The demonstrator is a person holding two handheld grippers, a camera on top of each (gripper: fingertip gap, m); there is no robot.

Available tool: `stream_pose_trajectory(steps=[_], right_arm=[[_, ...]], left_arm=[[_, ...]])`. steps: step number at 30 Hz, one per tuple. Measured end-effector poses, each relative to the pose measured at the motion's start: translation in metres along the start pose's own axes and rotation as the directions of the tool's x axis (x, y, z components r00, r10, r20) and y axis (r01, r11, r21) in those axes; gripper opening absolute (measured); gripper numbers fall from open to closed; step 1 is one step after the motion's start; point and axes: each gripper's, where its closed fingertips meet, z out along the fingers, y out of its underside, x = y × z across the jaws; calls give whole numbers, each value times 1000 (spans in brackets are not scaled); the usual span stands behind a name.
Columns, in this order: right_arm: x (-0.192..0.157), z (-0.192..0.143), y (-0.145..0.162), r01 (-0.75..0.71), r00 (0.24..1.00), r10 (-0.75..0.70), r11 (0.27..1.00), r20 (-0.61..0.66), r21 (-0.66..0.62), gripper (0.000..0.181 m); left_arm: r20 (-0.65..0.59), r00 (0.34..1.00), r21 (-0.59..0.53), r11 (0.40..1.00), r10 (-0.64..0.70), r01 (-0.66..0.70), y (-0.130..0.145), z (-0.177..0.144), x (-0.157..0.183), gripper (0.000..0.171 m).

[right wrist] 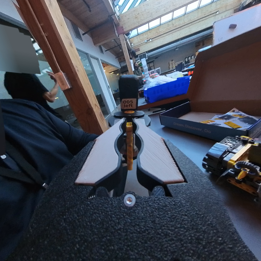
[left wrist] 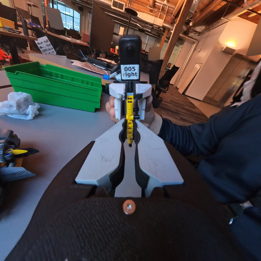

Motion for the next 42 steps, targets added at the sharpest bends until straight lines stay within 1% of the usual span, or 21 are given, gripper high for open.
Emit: stream_pose_trajectory(steps=[2, 4, 7, 10, 14, 17, 19, 21, 22, 23, 24, 26, 29, 31, 33, 34, 36, 38, 40, 42], right_arm=[[-1, -3, -3, 5, 1000, -5, 1000, -1, 9, 5], [-1, -1, 1, 13, 1000, -13, 1000, -13, -14, 9], [-4, 4, 8, 28, 1000, -29, 998, -8, -54, 11], [-3, 5, 11, 45, 999, -47, 996, -23, -72, 6], [-5, 3, 12, 64, 998, -65, 994, -14, -94, 5], [-4, 2, 13, 68, 997, -70, 993, -18, -99, 5], [-7, 3, 13, 69, 998, -69, 993, -1, -95, 5], [-11, 5, 15, 75, 997, -73, 991, 20, -108, 6], [-12, 5, 15, 78, 997, -77, 991, 21, -105, 5], [-12, 6, 15, 89, 996, -88, 990, 18, -112, 5], [-12, 6, 16, 109, 994, -109, 986, 7, -123, 5], [-12, 6, 18, 131, 991, -132, 980, 0, -147, 5], [-8, 2, 23, 159, 986, -166, 967, -20, -202, 5], [-10, 2, 25, 193, 979, -203, 957, -22, -219, 5], [-14, 4, 19, 193, 980, -198, 966, -11, -172, 4], [-16, 5, 15, 169, 986, -169, 977, 7, -131, 4], [-18, 6, 10, 101, 994, -98, 993, 46, -56, 4], [-18, 6, 8, 93, 994, -92, 996, 54, -16, 6], [-22, 7, 7, 92, 993, -91, 996, 76, -9, 5], [-24, 8, 7, 113, 991, -111, 993, 72, -18, 5]], left_arm=[[2, 1000, 9, 1000, -2, 2, -2, -2, 0, 5], [23, 1000, -8, 1000, 10, -10, -1, -1, -2, 5], [12, 1000, -21, 1000, 7, -7, 1, 0, 1, 5], [22, 999, -32, 999, 26, -26, 2, 1, 2, 5], [42, 995, -48, 995, 91, -89, 3, 3, 3, 5], [47, 994, -51, 994, 97, -94, 4, 4, 2, 6], [14, 996, -36, 995, 92, -92, 3, 6, 7, 6], [-47, 996, -34, 996, 78, -80, 6, 9, 13, 11], [-54, 996, -21, 997, 69, -70, 5, 8, 13, 10], [-43, 996, -21, 997, 77, -78, 6, 7, 11, 5], [-31, 995, -22, 995, 97, -98, 6, 7, 11, 5], [-17, 993, -43, 992, 115, -116, 8, 6, 10, 5], [26, 989, -130, 982, 145, -141, 15, 6, 4, 5], [2, 991, -161, 978, 134, -131, 17, 4, 6, 5], [-24, 992, -123, 984, 125, -127, 11, 2, 10, 6], [-28, 991, -94, 986, 135, -137, 6, 2, 11, 7], [-20, 989, -59, 987, 148, -149, 1, 3, 13, 19], [-13, 984, -65, 981, 180, -181, 1, 4, 16, 16], [31, 967, -68, 965, 254, -252, -1, 3, 15, 6], [44, 960, -80, 959, 277, -273, -1, 2, 15, 5]])
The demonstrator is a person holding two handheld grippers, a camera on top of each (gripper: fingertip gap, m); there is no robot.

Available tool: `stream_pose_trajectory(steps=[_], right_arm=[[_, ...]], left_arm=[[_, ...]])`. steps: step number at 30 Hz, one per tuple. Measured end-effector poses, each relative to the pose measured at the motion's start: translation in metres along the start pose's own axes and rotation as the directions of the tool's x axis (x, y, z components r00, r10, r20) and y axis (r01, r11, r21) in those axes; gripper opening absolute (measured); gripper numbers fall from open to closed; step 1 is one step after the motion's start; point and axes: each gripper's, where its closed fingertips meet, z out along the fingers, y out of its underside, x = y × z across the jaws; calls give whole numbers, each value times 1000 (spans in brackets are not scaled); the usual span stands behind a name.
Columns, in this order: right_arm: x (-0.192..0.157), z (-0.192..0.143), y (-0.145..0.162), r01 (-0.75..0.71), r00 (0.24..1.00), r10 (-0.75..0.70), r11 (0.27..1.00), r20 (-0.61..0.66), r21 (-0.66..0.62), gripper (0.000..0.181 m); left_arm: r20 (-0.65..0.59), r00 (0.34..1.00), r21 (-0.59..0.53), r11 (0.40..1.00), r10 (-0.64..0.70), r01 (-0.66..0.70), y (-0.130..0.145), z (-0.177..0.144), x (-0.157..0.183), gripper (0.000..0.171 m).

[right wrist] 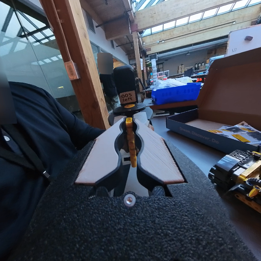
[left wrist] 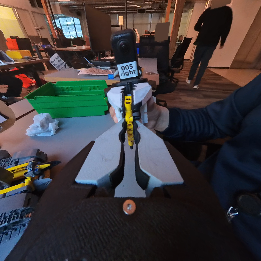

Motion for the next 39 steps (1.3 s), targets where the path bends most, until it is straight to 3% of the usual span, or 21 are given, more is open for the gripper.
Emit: stream_pose_trajectory(steps=[4, 8, 10, 11, 13, 14, 20, 24, 27, 31, 34, 36, 39], right_arm=[[5, -1, 7, 80, 994, -86, 994, -71, -78, 7], [5, 0, 2, 115, 988, -123, 990, -98, -81, 7], [3, 4, -10, 122, 985, -121, 993, -124, 4, 6], [0, 7, -19, 98, 989, -87, 991, -124, 93, 5], [2, 8, -32, -11, 995, 36, 969, -98, 248, 4], [8, 7, -33, -54, 992, 84, 953, -92, 298, 4], [22, 3, -40, -151, 973, 213, 875, -87, 461, 3], [26, 4, -33, -98, 977, 160, 925, -142, 368, 6], [26, 4, -22, -232, 969, 244, 955, -46, 184, 5], [32, -21, -28, -173, 974, 193, 971, -117, 164, 7], [27, -17, -23, -164, 977, 177, 980, -121, 111, 24], [27, -13, -23, -132, 979, 148, 984, -137, 117, 6], [27, -9, -20, -163, 977, 176, 980, -122, 115, 5]], left_arm=[[59, 998, -86, 996, 36, -31, 8, -1, -6, 5], [75, 997, -88, 996, 36, -29, 3, -1, -5, 6], [62, 998, -10, 1000, 3, -2, -8, -3, -4, 6], [27, 997, 88, 994, -68, 66, -18, -3, 0, 6], [-4, 982, 261, 948, -189, 183, -30, -5, -1, 6], [14, 976, 294, 934, -215, 202, -30, -6, -5, 6], [72, 977, 267, 947, -202, 177, -32, -8, -17, 6], [58, 979, 152, 971, -198, 187, -24, -10, -21, 6], [-34, 952, 78, 949, -303, 304, -15, -16, -20, 5], [-86, 931, 114, 925, -354, 362, -18, -19, -19, 5], [-78, 932, 108, 926, -354, 361, -16, -14, -20, 5], [-87, 926, 125, 919, -366, 375, -17, -13, -20, 5], [-95, 922, 114, 917, -374, 383, -14, -10, -18, 5]])
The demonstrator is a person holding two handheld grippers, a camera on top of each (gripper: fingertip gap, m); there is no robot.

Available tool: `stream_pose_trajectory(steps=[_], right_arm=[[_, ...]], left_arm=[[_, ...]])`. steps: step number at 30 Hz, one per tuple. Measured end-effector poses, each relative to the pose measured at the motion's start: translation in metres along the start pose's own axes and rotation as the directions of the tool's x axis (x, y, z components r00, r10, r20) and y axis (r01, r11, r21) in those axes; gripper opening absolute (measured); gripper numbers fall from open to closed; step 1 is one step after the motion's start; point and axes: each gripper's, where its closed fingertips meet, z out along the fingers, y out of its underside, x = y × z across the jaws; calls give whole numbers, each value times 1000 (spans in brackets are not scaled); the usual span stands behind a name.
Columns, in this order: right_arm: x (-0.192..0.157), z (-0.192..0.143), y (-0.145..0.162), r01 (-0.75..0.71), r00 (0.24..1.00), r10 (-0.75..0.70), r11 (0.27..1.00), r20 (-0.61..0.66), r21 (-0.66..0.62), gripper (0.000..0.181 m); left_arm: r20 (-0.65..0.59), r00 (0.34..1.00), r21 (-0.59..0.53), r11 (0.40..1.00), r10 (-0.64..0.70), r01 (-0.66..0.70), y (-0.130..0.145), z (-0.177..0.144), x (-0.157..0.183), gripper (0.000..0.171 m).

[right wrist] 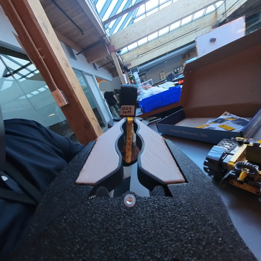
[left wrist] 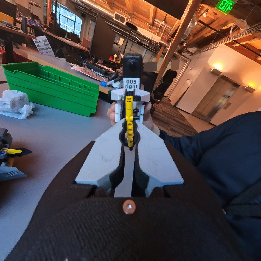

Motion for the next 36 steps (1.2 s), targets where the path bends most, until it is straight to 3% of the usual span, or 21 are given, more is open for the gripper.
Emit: stream_pose_trajectory(steps=[6, 13, 18, 26, 29, 33, 36], right_arm=[[4, -1, 5, 7, 1000, -8, 1000, -11, -26, 16], [1, 3, 9, 23, 1000, -23, 999, 2, -27, 6], [1, 3, 4, -27, 999, 26, 998, 22, 51, 5], [-1, 11, 11, -59, 998, 56, 995, 43, 77, 5], [-3, 11, 16, 15, 1000, -15, 1000, 12, 11, 4], [-7, 6, 17, 183, 980, -193, 969, -46, -169, 4], [-4, 0, 29, 303, 929, -357, 882, -93, -362, 5]], left_arm=[[12, 999, -33, 999, 41, -41, 4, 0, 1, 5], [29, 999, -45, 998, 44, -42, 5, -2, -3, 5], [28, 994, 11, 994, 104, -105, -4, 1, 2, 15], [62, 975, -23, 977, 213, -212, 1, 1, 0, 11], [149, 928, -103, 939, 340, -328, 8, -2, -6, 9], [125, 920, -172, 921, 372, -350, 10, 0, -1, 9], [182, 835, -378, 821, 520, -428, 22, -5, -12, 9]])
